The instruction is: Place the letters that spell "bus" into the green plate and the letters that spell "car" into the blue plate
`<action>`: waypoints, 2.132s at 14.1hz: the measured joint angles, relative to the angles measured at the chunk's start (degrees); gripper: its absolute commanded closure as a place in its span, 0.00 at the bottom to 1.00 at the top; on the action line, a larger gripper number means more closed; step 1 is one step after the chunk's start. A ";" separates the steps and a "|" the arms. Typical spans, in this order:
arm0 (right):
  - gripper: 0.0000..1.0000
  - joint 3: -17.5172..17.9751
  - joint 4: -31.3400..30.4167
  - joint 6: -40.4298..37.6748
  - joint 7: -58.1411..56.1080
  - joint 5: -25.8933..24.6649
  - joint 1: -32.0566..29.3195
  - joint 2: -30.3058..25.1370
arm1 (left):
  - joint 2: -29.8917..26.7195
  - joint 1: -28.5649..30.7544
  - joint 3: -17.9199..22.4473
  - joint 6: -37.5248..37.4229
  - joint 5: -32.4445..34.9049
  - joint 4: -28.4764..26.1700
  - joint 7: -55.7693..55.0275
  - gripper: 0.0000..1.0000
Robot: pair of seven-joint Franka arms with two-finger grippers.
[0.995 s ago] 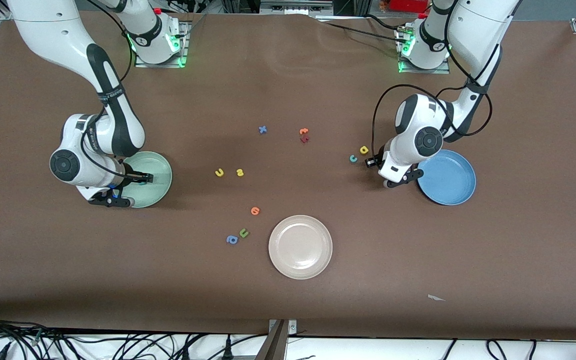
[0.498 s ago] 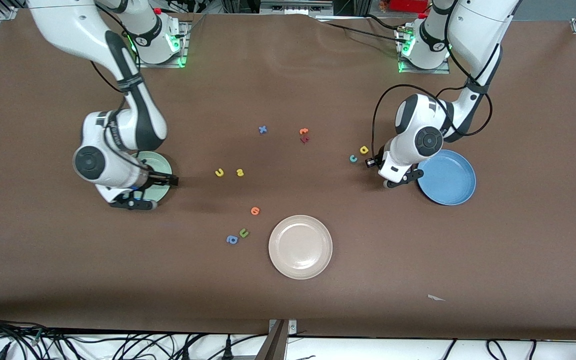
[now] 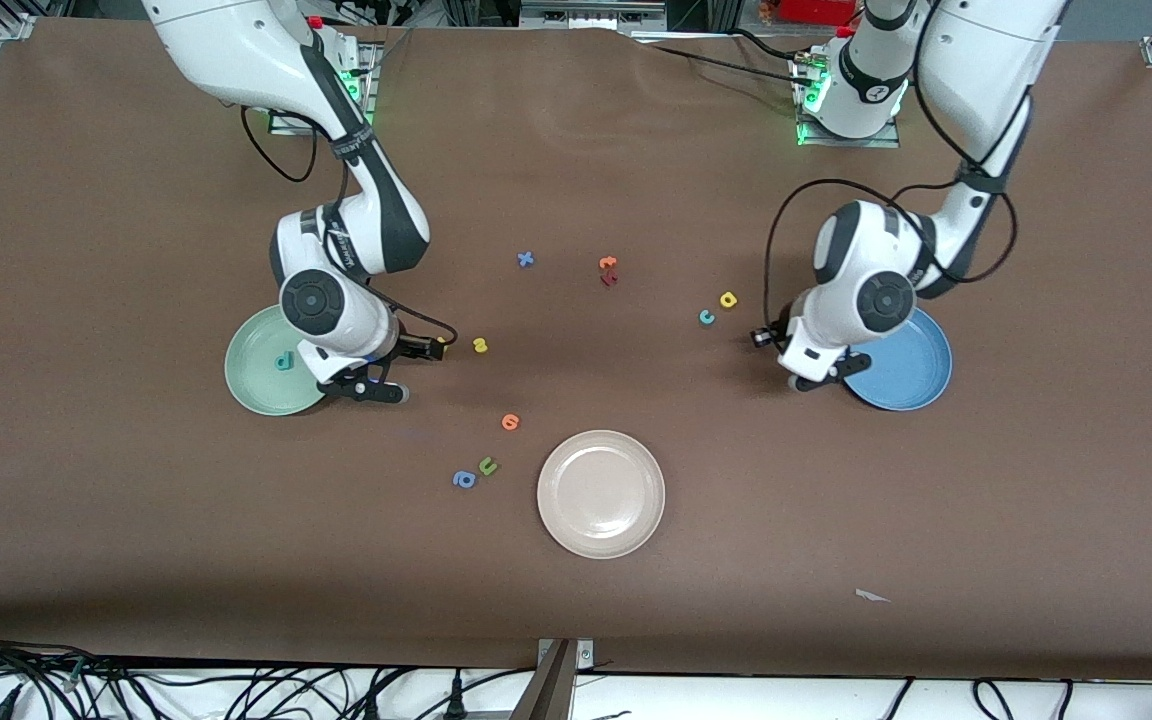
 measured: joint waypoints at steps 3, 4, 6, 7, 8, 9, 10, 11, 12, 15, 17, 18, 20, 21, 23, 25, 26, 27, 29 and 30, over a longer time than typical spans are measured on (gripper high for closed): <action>0.35 0.02 0.00 2.04 0.75 0.00 1.79 1.19 | -0.45 6.04 0.12 -10.91 2.89 6.10 7.89 1.00; 0.35 0.02 0.00 2.57 0.81 0.00 2.18 1.44 | -0.51 7.92 0.18 -13.07 2.95 7.14 11.05 1.00; 0.35 0.00 0.00 3.01 0.83 0.00 2.35 1.68 | -0.45 11.32 0.27 -14.48 2.97 7.53 16.60 1.00; 0.36 -0.02 0.00 3.07 0.83 0.00 2.35 1.74 | -0.27 12.72 0.31 -14.68 2.97 7.38 18.80 1.00; 0.36 -0.02 0.00 3.21 0.83 0.00 2.38 1.84 | -0.01 13.86 0.34 -14.72 2.97 7.13 20.50 1.00; 0.35 -0.01 -0.01 3.32 0.84 0.00 2.50 2.08 | 0.42 14.67 0.34 -14.73 2.97 6.92 21.56 1.00; 0.35 -0.01 -0.04 3.35 0.86 0.00 2.65 2.43 | 1.04 15.08 0.33 -14.73 2.97 6.83 22.15 0.97; 0.35 0.00 -0.14 3.41 0.88 0.00 2.79 2.78 | 1.78 15.14 0.32 -14.73 2.97 6.78 22.22 0.95; 0.35 -0.01 -0.19 3.48 0.89 0.00 2.89 3.06 | 2.41 15.13 0.21 -14.73 2.97 6.78 22.22 0.84; 0.35 -0.01 -0.65 3.49 0.90 0.00 3.11 3.30 | 3.13 15.13 -0.03 -14.68 2.97 6.81 22.21 0.30; 0.35 -0.01 -0.66 3.48 0.90 0.00 3.13 3.29 | 3.02 15.13 -0.09 -14.68 2.97 7.25 21.84 0.21; 0.35 -0.01 -0.66 3.48 0.90 0.00 3.13 3.29 | 2.79 15.12 -0.28 -14.68 2.97 7.48 21.15 0.18; 0.36 0.00 -0.67 3.48 0.90 0.00 3.16 3.29 | 2.13 15.03 -1.55 -14.70 2.96 7.63 18.72 0.00; 0.36 0.05 -0.67 3.46 0.91 0.00 3.21 3.28 | 1.83 14.99 -2.84 -14.73 2.96 7.63 17.07 0.00; 0.42 0.41 -0.67 3.46 1.18 0.01 3.38 3.28 | 1.19 14.83 -6.30 -14.79 2.96 7.62 12.33 0.00; 0.55 0.63 -0.68 3.43 1.98 0.01 3.61 3.24 | 0.75 14.58 -9.90 -14.84 2.96 7.40 6.46 0.02; 0.67 0.78 -0.68 3.45 2.28 0.02 3.73 3.20 | 0.69 14.48 -11.79 -14.32 2.96 7.03 3.22 0.02; 0.74 0.87 -0.68 3.44 2.41 0.02 3.82 3.19 | 0.50 14.39 -13.73 -12.47 2.96 6.03 0.09 0.02; 0.83 1.00 -0.65 3.45 2.41 0.03 3.85 2.97 | -0.83 14.32 -16.63 -4.90 2.96 1.41 -3.97 0.08; 0.84 1.00 -0.65 3.44 2.41 0.03 3.85 2.77 | -1.92 14.31 -17.64 -0.96 2.96 -1.66 -5.27 0.09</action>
